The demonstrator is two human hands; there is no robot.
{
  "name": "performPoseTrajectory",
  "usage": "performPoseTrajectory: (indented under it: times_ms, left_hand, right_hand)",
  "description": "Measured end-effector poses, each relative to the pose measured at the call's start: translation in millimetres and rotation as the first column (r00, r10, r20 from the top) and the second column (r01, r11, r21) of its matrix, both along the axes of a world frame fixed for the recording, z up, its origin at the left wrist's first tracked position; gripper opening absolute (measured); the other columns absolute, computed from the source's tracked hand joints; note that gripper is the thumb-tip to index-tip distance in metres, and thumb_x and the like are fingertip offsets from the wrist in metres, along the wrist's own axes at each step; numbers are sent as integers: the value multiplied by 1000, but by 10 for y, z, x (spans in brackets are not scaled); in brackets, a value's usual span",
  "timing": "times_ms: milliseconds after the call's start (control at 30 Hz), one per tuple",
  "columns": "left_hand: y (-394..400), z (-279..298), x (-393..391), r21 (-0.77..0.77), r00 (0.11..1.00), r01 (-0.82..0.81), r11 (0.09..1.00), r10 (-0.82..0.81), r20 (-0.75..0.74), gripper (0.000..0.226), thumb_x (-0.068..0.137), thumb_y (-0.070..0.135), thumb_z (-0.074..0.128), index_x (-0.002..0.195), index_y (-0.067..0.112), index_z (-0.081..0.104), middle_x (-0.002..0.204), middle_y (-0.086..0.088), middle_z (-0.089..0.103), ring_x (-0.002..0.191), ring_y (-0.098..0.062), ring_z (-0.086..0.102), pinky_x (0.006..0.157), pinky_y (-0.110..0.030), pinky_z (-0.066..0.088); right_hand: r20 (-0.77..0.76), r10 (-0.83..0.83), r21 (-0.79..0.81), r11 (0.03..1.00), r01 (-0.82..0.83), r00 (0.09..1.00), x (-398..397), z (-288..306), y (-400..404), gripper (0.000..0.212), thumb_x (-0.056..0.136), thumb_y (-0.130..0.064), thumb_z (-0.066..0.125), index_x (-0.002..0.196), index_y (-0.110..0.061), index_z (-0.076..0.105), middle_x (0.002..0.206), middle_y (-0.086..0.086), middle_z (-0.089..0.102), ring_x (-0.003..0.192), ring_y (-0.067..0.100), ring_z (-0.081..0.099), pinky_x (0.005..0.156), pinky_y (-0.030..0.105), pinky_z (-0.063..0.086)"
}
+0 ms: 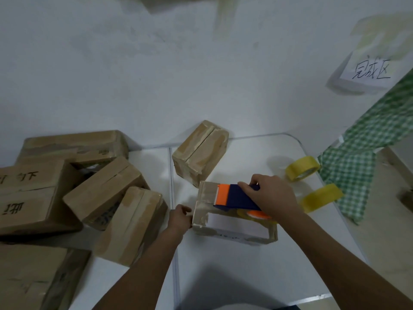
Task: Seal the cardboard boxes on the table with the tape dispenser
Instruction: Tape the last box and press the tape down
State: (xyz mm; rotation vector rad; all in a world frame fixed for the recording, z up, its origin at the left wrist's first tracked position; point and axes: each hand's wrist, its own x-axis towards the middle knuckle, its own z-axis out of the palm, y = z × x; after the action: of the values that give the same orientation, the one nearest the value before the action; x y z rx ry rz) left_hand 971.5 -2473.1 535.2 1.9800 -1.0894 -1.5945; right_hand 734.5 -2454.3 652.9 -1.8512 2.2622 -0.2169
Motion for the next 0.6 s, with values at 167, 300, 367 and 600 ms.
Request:
performPoseTrajectory:
  times_ms: [167, 300, 367, 600]
  left_hand:
    - [87, 94, 53, -262, 999, 4, 965, -14, -36, 38, 101, 2, 44, 100, 30, 70, 102, 11, 72, 96, -6, 68, 84, -23, 55]
    - [183, 122, 77, -284, 945, 321, 904, -325, 33, 54, 100, -5, 41, 141, 28, 53, 134, 12, 59, 119, -4, 56, 95, -14, 45]
    - [153, 132, 123, -209, 814, 572, 793, -517, 265, 53, 102, -1, 40, 148, 24, 42, 138, -1, 57, 120, -16, 57, 94, -16, 43]
    - [-193, 521, -9, -451, 652, 751, 483, -651, 388, 74, 92, 52, 58, 151, 36, 16, 158, 8, 30, 142, -11, 33, 112, -27, 36]
  right_hand:
    - [-1, -4, -5, 1000, 4, 1000, -3, -22, 4, 45, 88, -68, 41, 81, -27, 59, 71, -7, 60, 68, 13, 58, 61, 29, 50]
    - [3, -12, -6, 1000, 12, 1000, 5, -14, -6, 45, 88, -67, 41, 81, -27, 59, 72, -6, 60, 68, 14, 58, 60, 28, 47]
    - [0, -15, -4, 1000, 15, 1000, 9, -7, 3, 44, 89, -66, 41, 81, -27, 59, 72, -5, 60, 69, 14, 58, 59, 28, 46]
    - [-15, -14, 13, 1000, 14, 1000, 61, 53, -3, 43, 90, -65, 42, 81, -26, 58, 67, -7, 53, 67, 14, 57, 52, 25, 33]
